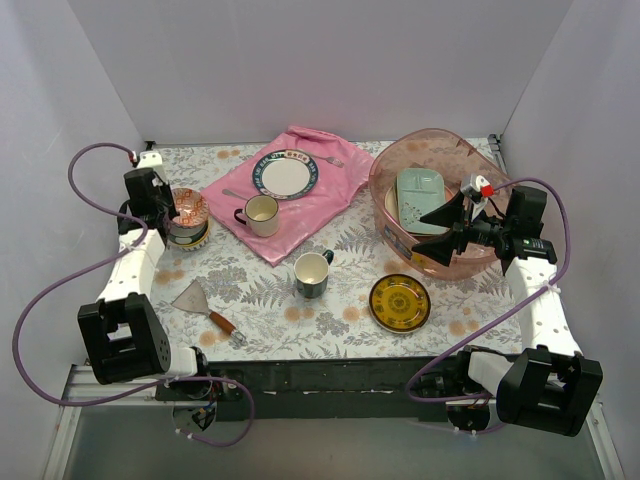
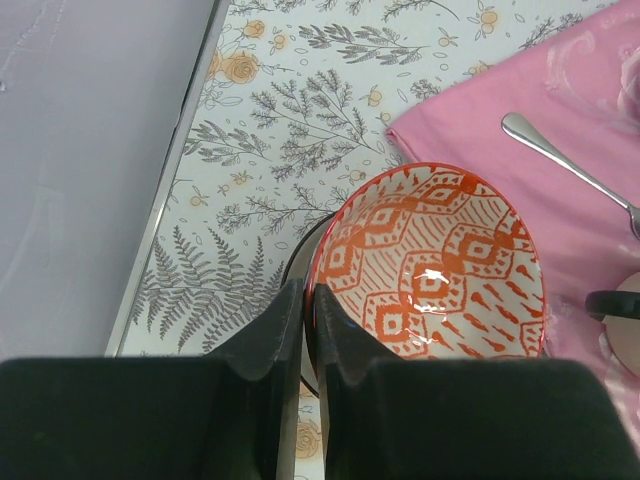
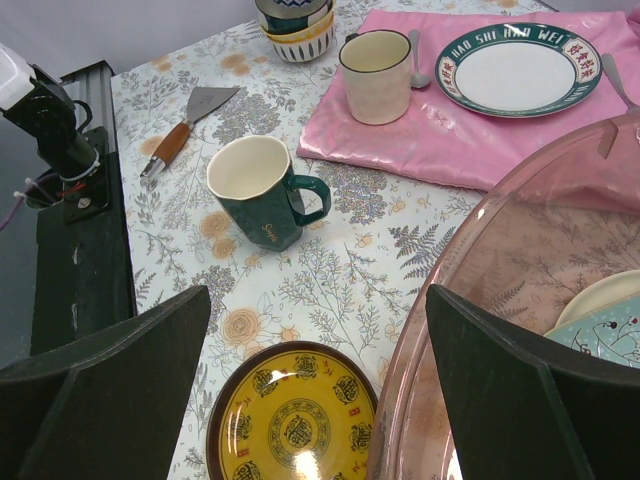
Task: Place the mixed dishes into the plastic bin
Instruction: Pick up the bowl from the center of the board.
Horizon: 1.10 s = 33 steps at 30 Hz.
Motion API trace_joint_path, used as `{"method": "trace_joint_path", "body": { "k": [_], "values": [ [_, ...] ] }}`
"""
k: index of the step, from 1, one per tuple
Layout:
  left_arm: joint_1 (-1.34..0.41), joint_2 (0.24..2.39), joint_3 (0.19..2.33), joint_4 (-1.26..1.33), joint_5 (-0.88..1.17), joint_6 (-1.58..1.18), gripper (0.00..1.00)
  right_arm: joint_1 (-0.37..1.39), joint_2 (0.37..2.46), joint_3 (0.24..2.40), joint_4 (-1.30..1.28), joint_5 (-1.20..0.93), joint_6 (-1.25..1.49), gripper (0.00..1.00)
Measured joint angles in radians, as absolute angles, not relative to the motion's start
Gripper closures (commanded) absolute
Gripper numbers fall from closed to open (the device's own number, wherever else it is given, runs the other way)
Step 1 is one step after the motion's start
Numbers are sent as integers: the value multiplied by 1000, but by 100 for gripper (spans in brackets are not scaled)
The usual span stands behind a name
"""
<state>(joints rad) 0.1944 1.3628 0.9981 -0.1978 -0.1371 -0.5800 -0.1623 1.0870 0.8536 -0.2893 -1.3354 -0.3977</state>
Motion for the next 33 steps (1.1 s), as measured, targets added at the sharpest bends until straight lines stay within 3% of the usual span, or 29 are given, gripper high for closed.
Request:
{"method": "trace_joint_path", "body": {
  "k": [15,33],
  "values": [
    [246,1258,1010,-264,-26,-756,100,-162,1087,854,-290,-1335,-401,4],
    [260,995,862,-265,402,-1102,100,-162,1075,855,-309,-1328,-424,4]
  ]
}}
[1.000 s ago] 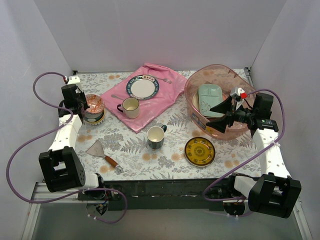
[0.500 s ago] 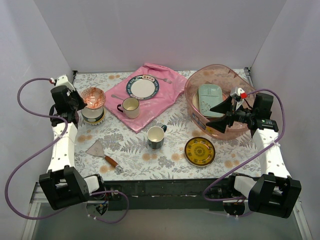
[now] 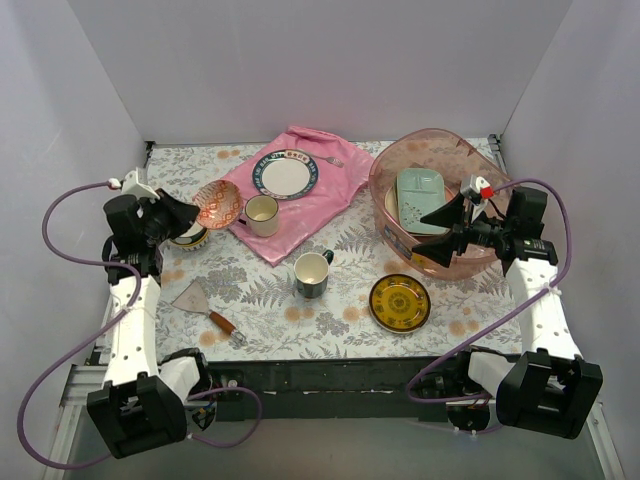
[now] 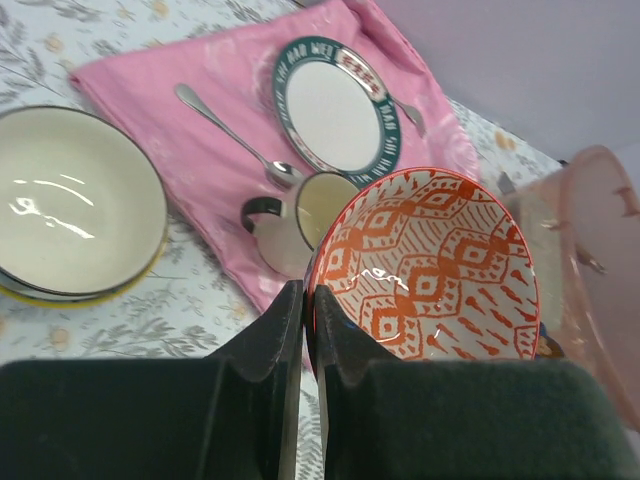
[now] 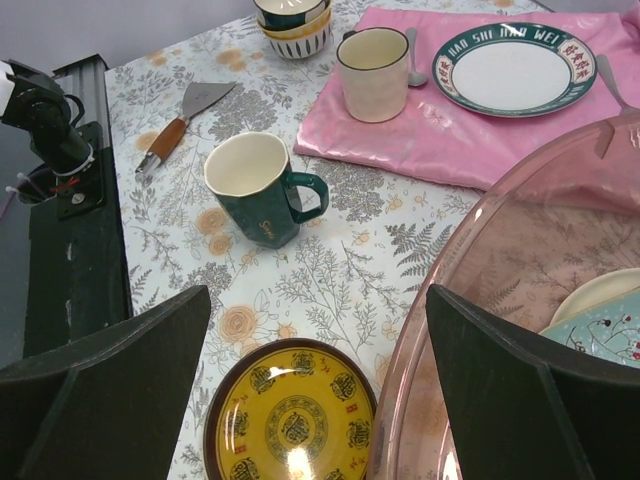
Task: Place the mixed dishes into the plastic bin
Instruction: Pick up the bowl from the center of the board.
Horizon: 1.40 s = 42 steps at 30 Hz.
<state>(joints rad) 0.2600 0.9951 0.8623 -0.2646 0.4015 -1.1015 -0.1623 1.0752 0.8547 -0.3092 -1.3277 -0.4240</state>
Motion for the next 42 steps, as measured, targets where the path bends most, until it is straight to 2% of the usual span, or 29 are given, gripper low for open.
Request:
{"method": "trace_joint_path", "body": {
  "k": [7,16,30,42],
  "values": [
    [234,915,789,-224,520,-1221,100,-162,1092,957,-451,-1304,-497,4],
    [23,826,713,-155,513,-1325,100,-131,1168,1185,-705,-1266,-631,4],
    [-280,793,640,-71,345,-1430,100,159,1209,1332,-808,-1047,-538,5],
    [-500,818,628,-13,163,-1440,100,197,1252,1386,-816,-943,-443,4]
  ]
}}
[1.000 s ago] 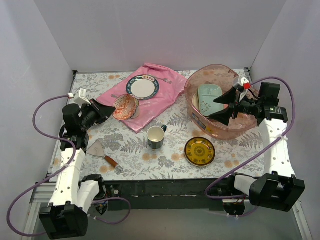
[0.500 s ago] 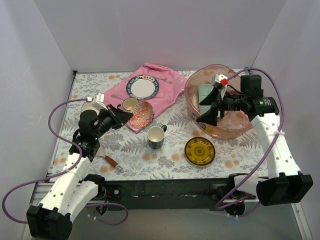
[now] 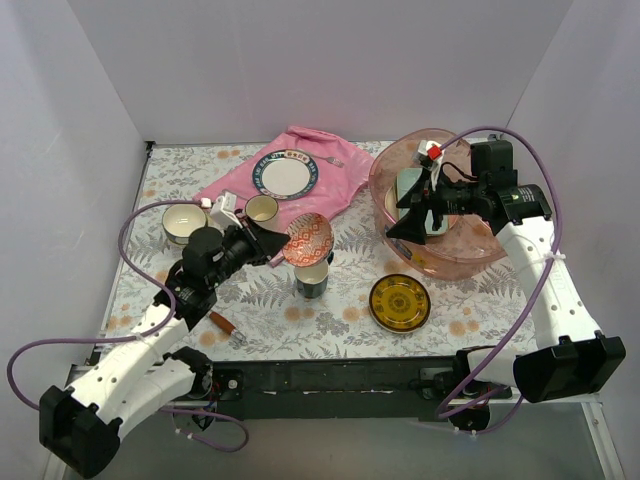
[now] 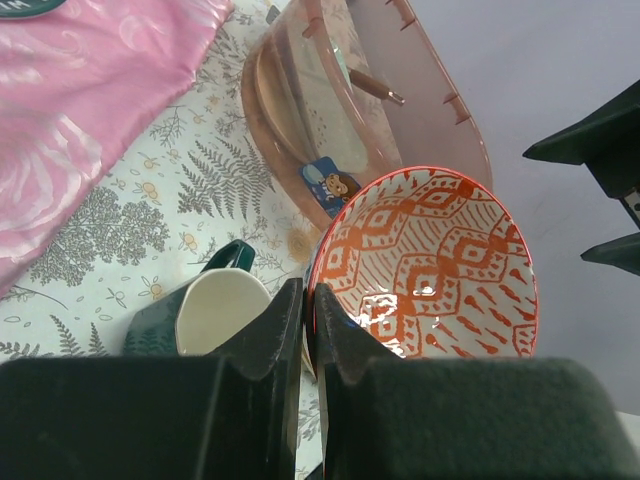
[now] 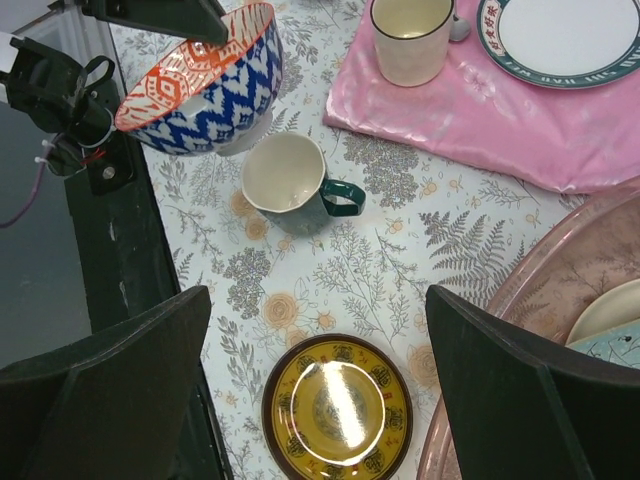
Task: Place the mixed dishes into the plastic bin
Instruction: Pick up the bowl from the center of the board.
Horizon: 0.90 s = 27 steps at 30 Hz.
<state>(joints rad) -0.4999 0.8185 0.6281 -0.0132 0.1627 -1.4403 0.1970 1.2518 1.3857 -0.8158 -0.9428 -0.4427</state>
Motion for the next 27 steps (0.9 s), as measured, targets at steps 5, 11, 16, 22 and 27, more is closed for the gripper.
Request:
{"method": "trace_joint_path", "body": {
  "k": [5,11,16,22,27],
  "values": [
    [-575,840,628,-8,93,-1439,100,197,1252,1386,-815,-925,-405,4],
    [-654,856,628,20,11,-1436,100,197,1251,1386,-809,-902,-341,3],
    [-705,874,628,36,-47,-1436,100,197,1237,1383,-789,-883,-289,3],
    [-762,913,628,46,-107,-1429,100,198,1203,1360,-748,-877,-227,2],
    [-817,945,628,60,-156,-1420,100,198,1192,1337,-715,-856,-174,2]
  ]
}}
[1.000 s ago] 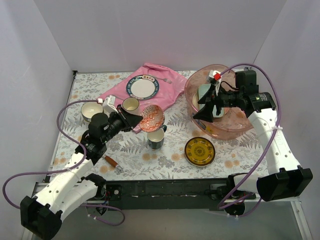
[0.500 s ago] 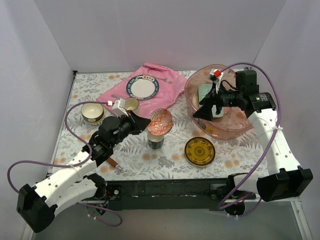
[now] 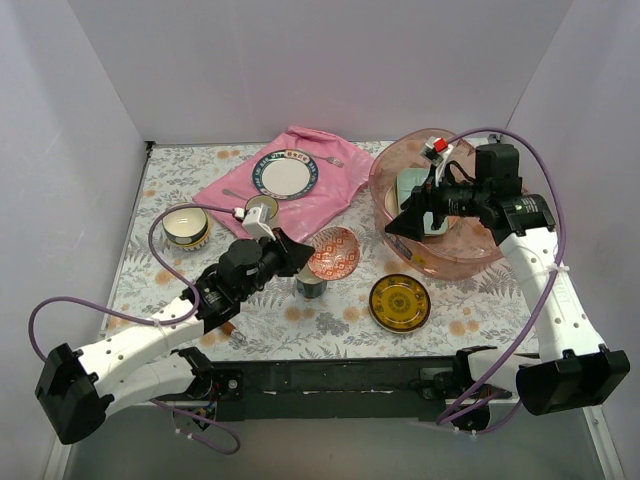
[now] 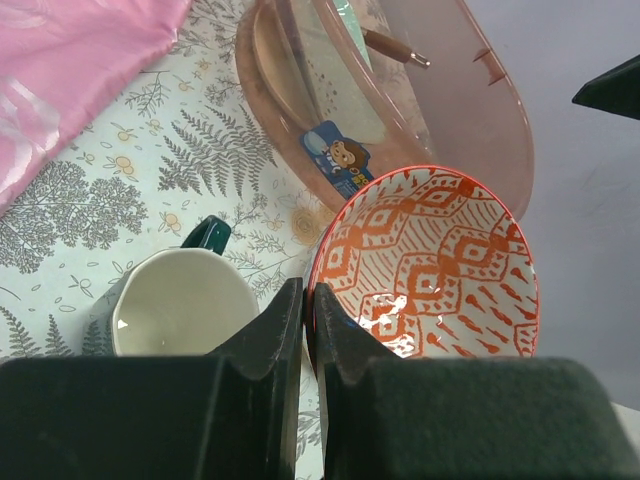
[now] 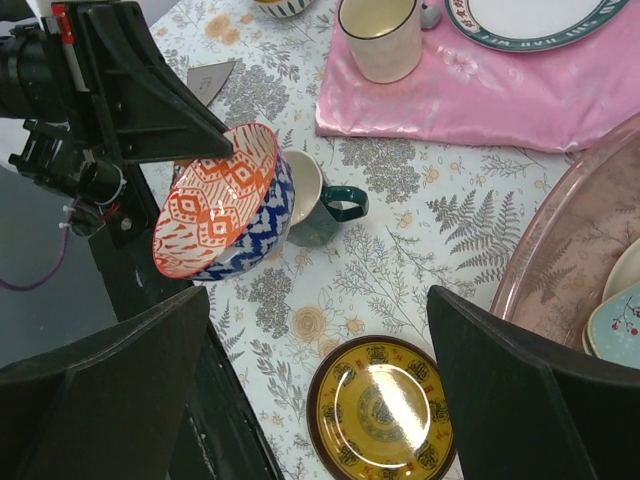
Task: Place the mixed dishes into the plastic bin
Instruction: Pick up the bowl from the center of the board.
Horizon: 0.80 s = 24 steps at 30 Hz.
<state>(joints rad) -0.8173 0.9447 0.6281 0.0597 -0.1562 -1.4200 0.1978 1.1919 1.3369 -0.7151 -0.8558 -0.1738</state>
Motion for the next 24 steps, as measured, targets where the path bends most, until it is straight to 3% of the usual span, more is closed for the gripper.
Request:
{"method": "trace_joint_path", "body": {
  "k": [24],
  "values": [
    [-976,1131,713,111,-341,-1382,100,270,1177,1235,-642,-649,-66,4]
  ]
}}
